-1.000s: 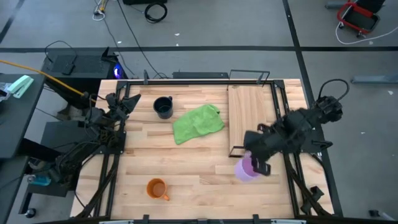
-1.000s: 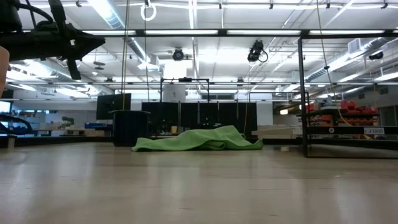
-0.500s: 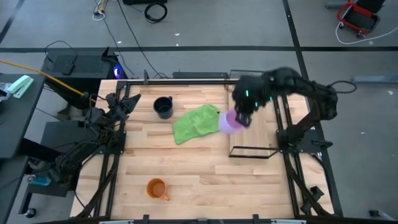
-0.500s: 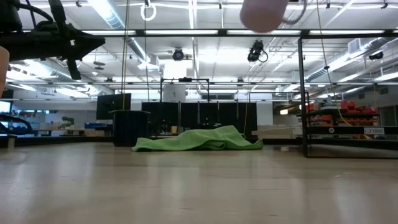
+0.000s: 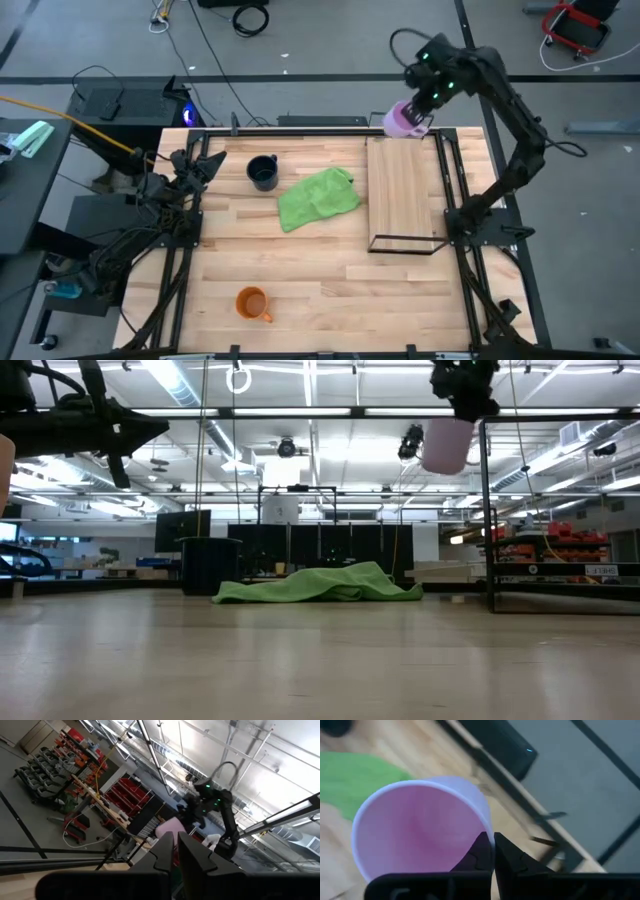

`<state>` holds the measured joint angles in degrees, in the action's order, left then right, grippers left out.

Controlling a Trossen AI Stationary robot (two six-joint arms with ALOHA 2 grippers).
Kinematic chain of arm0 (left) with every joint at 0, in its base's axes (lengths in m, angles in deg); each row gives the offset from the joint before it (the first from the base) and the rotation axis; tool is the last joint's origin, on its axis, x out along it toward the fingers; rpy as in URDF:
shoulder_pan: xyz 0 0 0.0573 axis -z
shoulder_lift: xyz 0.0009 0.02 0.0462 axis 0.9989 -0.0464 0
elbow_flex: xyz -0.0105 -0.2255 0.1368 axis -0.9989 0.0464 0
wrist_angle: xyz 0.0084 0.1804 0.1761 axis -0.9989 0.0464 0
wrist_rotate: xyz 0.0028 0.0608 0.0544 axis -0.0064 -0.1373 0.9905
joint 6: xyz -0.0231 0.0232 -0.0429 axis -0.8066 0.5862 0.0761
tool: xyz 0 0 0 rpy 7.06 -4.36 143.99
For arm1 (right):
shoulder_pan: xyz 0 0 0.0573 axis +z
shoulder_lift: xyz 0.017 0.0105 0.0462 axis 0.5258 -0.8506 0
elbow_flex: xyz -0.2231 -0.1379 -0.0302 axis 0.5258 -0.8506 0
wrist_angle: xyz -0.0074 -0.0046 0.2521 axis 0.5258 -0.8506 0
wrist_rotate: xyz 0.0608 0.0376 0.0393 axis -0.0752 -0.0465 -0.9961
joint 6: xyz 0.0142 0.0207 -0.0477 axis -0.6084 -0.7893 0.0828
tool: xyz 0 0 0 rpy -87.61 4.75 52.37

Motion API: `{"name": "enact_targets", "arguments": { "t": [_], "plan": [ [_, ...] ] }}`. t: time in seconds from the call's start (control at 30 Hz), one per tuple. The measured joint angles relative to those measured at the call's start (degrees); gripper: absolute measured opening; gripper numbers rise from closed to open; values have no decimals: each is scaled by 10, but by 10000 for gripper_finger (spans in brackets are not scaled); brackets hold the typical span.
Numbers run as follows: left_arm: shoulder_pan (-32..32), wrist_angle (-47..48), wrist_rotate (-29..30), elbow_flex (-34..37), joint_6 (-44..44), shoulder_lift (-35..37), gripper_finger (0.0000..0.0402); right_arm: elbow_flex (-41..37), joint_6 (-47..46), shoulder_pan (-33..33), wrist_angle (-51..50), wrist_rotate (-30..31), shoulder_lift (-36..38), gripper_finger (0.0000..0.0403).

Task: Stack small to large cups/mugs on shelf
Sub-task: Put the pink mug on the shelf

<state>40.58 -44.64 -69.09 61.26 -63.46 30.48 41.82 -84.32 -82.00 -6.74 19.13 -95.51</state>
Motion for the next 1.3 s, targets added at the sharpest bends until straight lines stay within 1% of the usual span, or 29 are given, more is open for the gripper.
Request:
{"name": "enact_targets", "arguments": {
  "t": [0.1,0.23,0.33,0.5,0.7,0.8,1.03,1.17,1.3],
  "plan": [
    [0,0,0,0,0,0,37,-8,50,-47,0,-15,-10,5],
    [0,-1,0,0,0,0,38,-16,56,-52,1,-21,-38,5],
    [0,0,0,0,0,0,37,-17,64,-39,1,-19,-59,5],
    [0,0,0,0,0,0,31,-17,97,-1,0,26,-76,5],
    [0,0,0,0,0,0,34,-24,97,2,2,29,-78,5],
    [0,0,0,0,0,0,37,-56,92,4,1,26,-78,5],
    [0,-1,0,0,0,0,34,-163,86,7,2,29,-74,5],
    [0,-1,0,0,0,0,29,-196,105,7,28,30,-74,5],
    [0,-1,0,0,0,0,29,-210,125,2,61,32,-74,5]
  ]
}}
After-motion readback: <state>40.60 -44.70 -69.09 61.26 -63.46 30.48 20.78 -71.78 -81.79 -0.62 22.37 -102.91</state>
